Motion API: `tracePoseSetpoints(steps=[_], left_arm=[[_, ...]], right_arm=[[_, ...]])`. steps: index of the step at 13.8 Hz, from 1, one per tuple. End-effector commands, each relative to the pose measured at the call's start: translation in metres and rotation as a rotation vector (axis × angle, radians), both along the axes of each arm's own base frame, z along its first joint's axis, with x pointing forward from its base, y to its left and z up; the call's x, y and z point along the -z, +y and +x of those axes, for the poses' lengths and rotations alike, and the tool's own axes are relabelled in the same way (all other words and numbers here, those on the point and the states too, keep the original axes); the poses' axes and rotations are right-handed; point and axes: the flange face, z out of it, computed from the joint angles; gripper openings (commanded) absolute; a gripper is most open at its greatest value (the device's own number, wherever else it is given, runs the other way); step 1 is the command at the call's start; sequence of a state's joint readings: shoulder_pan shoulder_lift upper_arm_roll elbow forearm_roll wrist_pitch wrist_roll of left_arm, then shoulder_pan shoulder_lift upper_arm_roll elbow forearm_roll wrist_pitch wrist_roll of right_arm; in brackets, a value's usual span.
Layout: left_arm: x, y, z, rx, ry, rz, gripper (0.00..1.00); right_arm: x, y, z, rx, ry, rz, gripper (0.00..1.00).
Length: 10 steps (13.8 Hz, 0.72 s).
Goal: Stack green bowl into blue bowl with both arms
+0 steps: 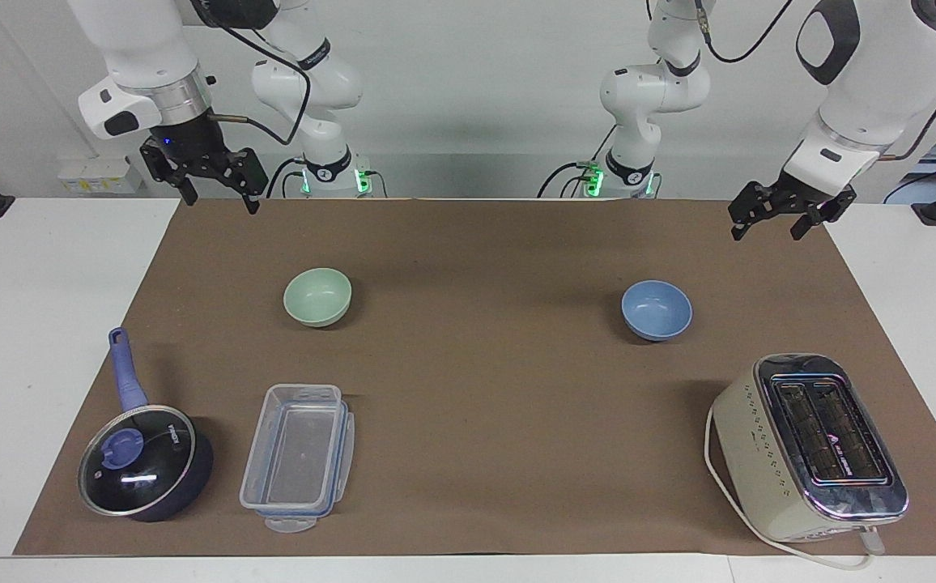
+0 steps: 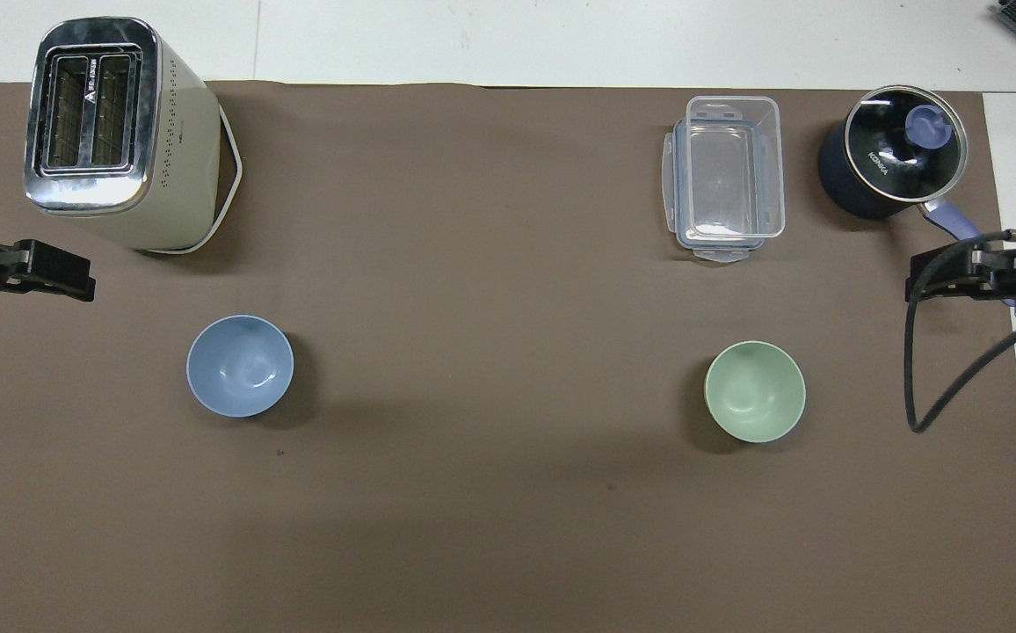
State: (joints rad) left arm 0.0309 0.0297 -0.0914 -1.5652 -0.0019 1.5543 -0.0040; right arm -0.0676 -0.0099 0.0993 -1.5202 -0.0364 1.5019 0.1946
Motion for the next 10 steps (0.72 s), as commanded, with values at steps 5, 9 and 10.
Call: tracePoseSetpoints(steps=[5,9,10], left_arm=[[0.003,-0.002,-0.006,0.005,-0.002,-0.007,1.0],[0.01,0.0,-0.01,-0.002,-0.017,-0.012,1.0],[0.012,0.002,-0.013,-0.008,-0.032,-0.013,1.0]], right_arm=[[-0.002,0.0,0.004,0.021,-0.011,-0.004,1.0],[-0.002,0.0,0.004,0.021,-0.011,-0.004,1.0],[-0.002,0.0,0.004,0.021,-0.011,-0.004,1.0]])
